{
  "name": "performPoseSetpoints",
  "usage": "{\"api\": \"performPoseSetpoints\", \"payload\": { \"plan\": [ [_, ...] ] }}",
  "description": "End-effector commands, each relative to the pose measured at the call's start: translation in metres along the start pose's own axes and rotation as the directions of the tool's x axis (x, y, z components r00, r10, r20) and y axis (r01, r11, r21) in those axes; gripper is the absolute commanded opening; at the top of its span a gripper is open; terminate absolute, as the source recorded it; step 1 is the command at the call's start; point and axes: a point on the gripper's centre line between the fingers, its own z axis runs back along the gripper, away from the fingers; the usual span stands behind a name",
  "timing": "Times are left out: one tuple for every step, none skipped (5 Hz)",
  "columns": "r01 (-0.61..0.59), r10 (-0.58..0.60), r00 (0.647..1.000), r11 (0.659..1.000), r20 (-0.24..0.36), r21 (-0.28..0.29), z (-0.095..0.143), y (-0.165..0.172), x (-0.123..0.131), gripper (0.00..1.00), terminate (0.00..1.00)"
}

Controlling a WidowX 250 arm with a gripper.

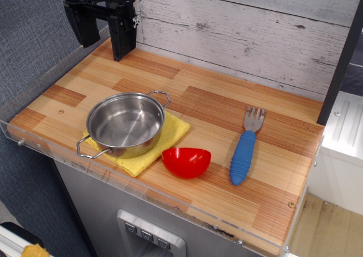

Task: Place blue fork to the left of sauce pot

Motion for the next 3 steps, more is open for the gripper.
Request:
{"api": "performPoseSetpoints", "payload": {
  "plan": [
    [0.000,0.000,1.000,1.000,0.000,0.000,0.000,0.000,0.000,1.00,0.00],
    [0.083,-0.083,0.996,0.996,-0.011,-0.009,-0.008,-0.030,0.015,1.00,0.00],
    [0.185,-0.185,0.983,0.983,0.018,0.017,-0.015,-0.076,0.030,1.00,0.00]
  ]
}}
